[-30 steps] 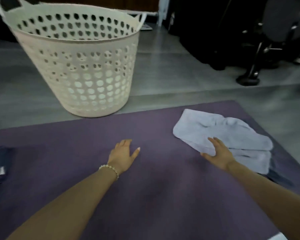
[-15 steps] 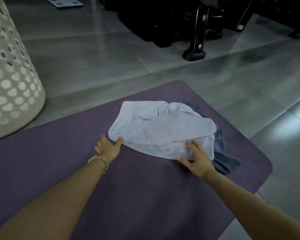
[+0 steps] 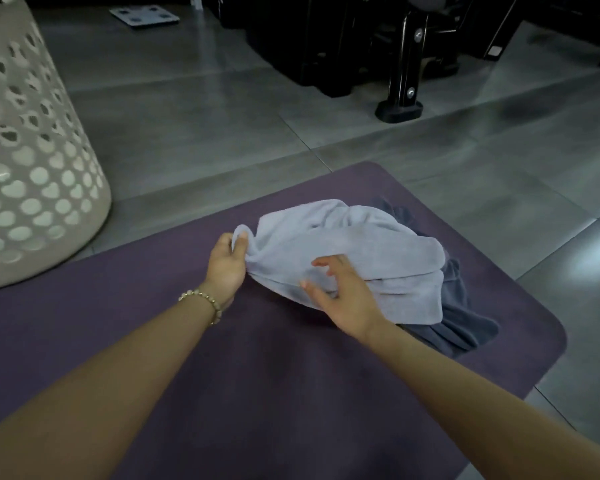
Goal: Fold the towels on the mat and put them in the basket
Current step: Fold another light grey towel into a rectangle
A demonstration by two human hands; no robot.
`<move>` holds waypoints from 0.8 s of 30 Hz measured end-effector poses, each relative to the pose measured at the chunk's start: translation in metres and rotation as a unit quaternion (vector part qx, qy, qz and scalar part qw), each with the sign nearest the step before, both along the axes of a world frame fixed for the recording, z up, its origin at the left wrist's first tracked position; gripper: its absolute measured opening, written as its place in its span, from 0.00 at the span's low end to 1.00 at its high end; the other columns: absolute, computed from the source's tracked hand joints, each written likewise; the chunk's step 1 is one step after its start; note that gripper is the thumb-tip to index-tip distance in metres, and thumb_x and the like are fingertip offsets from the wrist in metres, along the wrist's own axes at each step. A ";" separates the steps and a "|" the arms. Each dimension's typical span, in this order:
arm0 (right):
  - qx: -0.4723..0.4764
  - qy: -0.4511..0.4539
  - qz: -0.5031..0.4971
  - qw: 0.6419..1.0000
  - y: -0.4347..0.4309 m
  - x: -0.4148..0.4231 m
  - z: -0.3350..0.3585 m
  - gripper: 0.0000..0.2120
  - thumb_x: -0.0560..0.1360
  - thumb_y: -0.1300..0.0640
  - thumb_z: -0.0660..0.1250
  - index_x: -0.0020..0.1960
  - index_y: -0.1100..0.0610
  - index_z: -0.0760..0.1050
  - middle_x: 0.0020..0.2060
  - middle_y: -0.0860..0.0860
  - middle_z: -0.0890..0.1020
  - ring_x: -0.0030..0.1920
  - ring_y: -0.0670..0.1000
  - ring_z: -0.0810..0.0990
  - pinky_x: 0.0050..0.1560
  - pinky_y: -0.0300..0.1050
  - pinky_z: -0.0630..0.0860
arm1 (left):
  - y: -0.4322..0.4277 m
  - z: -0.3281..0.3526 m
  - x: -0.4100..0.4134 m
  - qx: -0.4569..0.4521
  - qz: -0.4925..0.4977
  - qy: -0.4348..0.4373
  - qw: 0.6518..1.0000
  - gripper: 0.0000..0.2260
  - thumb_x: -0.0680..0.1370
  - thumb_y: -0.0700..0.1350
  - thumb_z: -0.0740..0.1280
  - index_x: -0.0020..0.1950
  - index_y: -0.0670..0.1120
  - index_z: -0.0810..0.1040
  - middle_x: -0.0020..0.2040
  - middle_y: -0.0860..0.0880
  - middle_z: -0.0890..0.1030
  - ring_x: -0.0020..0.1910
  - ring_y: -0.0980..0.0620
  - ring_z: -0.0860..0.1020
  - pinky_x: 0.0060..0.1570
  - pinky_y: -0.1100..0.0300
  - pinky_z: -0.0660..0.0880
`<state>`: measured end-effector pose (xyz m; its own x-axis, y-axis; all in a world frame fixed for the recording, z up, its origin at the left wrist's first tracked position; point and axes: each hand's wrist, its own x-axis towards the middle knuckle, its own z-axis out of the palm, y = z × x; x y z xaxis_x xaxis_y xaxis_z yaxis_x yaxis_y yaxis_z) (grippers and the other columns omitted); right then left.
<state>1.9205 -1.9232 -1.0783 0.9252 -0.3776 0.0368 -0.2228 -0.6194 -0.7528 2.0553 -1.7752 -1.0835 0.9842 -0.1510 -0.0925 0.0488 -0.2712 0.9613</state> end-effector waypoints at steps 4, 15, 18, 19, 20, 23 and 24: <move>0.176 -0.081 -0.031 0.981 0.042 0.026 0.047 0.13 0.75 0.47 0.67 0.57 0.51 0.74 0.55 0.44 0.75 0.57 0.42 0.73 0.61 0.37 0.68 | 0.037 0.054 -0.004 -0.014 -0.081 -0.041 0.996 0.11 0.81 0.49 0.59 0.44 0.44 0.72 0.35 0.51 0.72 0.33 0.57 0.69 0.36 0.65 0.68; 0.312 0.143 0.381 0.858 0.206 0.055 0.149 0.20 0.79 0.37 0.52 0.65 0.43 0.72 0.61 0.34 0.76 0.65 0.32 0.69 0.68 0.32 0.60 | 0.247 0.184 -0.028 0.107 -0.283 -0.006 0.953 0.26 0.73 0.64 0.64 0.46 0.40 0.80 0.42 0.41 0.82 0.41 0.53 0.78 0.45 0.58 0.74; 0.224 0.191 0.398 0.869 0.250 0.061 0.145 0.27 0.72 0.32 0.60 0.59 0.51 0.76 0.55 0.44 0.79 0.57 0.42 0.75 0.64 0.40 0.67 | 0.319 0.190 -0.037 0.102 -0.211 0.003 0.972 0.31 0.65 0.70 0.66 0.46 0.42 0.81 0.43 0.46 0.84 0.41 0.54 0.80 0.42 0.62 0.76; 0.170 0.209 0.418 0.868 0.259 0.063 0.144 0.22 0.73 0.35 0.63 0.52 0.53 0.76 0.46 0.46 0.79 0.48 0.42 0.76 0.54 0.37 0.70 | 0.343 0.187 -0.042 0.096 -0.185 0.011 0.978 0.34 0.62 0.72 0.67 0.47 0.42 0.81 0.44 0.46 0.84 0.42 0.55 0.80 0.42 0.64 0.77; 0.118 0.236 0.440 0.858 0.268 0.063 0.142 0.19 0.74 0.38 0.65 0.48 0.55 0.76 0.40 0.46 0.78 0.41 0.42 0.75 0.45 0.34 0.71 | 0.366 0.181 -0.047 0.094 -0.159 0.022 0.983 0.37 0.59 0.73 0.68 0.49 0.41 0.81 0.46 0.46 0.84 0.43 0.55 0.80 0.43 0.65 0.77; -0.010 0.331 0.486 0.808 0.284 0.058 0.126 0.19 0.69 0.38 0.71 0.41 0.55 0.78 0.30 0.42 0.76 0.32 0.41 0.74 0.39 0.32 0.69 | 0.427 0.157 -0.060 0.080 -0.077 0.056 0.992 0.31 0.66 0.69 0.68 0.50 0.43 0.82 0.49 0.47 0.85 0.48 0.53 0.81 0.48 0.61 0.76; -0.025 0.340 0.491 0.801 0.287 0.055 0.116 0.24 0.66 0.35 0.71 0.40 0.57 0.77 0.31 0.46 0.75 0.34 0.44 0.72 0.42 0.35 0.69 | 0.445 0.147 -0.065 0.084 -0.040 0.057 0.994 0.23 0.71 0.64 0.66 0.48 0.44 0.82 0.47 0.48 0.85 0.49 0.52 0.81 0.47 0.61 0.74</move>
